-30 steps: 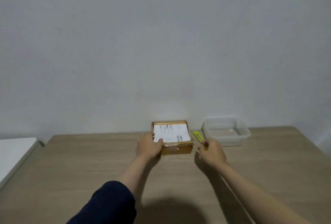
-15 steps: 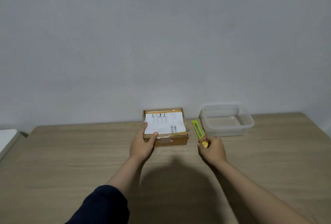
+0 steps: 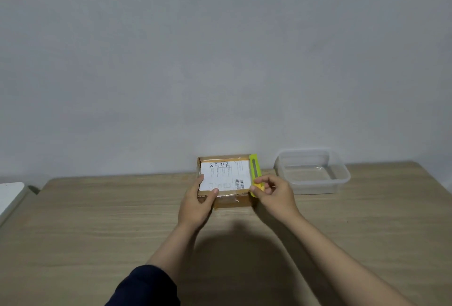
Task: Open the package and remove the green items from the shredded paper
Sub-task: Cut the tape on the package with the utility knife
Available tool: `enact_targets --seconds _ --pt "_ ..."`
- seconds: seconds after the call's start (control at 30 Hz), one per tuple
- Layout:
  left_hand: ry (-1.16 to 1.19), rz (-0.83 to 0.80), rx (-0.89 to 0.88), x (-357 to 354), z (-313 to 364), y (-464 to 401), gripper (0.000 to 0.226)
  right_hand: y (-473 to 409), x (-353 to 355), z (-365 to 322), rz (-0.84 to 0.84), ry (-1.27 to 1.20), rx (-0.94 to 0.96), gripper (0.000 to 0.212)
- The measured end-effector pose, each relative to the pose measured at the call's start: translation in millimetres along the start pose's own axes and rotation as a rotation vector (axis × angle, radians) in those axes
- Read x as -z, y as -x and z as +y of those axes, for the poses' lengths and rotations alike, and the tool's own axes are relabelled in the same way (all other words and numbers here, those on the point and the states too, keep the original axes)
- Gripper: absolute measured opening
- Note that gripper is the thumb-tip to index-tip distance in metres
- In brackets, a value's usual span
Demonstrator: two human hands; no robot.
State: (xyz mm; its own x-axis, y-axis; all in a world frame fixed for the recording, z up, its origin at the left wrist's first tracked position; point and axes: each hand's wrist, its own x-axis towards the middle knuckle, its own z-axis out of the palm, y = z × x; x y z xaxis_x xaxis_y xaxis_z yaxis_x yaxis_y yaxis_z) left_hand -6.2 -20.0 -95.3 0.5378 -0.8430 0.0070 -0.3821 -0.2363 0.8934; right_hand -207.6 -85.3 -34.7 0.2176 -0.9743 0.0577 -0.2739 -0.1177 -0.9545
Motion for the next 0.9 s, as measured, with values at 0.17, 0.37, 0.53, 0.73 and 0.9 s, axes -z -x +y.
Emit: enact_targets --seconds 0.17,0.37,0.53,0.73,0.9 --pt "-0.013 -0.005 -0.01 0 1 0 0.061 -19 -20 17 -0.023 0.231 0.04 0.015" --pt "-0.028 -0.032 -0.004 0 -3 -4 0.063 -35 -23 26 -0.192 0.312 -0.069 0.051" --pt "-0.055 -0.074 0.021 -1 -1 -4 0.065 -34 -24 24 -0.347 0.191 -0.053 0.059" --pt "-0.096 -0.124 0.036 6 8 6 0.07 -13 -14 23 -0.313 0.167 -0.056 0.06" --pt "-0.111 -0.119 0.013 14 6 56 0.074 35 10 30 -0.336 0.137 -0.026 0.06"
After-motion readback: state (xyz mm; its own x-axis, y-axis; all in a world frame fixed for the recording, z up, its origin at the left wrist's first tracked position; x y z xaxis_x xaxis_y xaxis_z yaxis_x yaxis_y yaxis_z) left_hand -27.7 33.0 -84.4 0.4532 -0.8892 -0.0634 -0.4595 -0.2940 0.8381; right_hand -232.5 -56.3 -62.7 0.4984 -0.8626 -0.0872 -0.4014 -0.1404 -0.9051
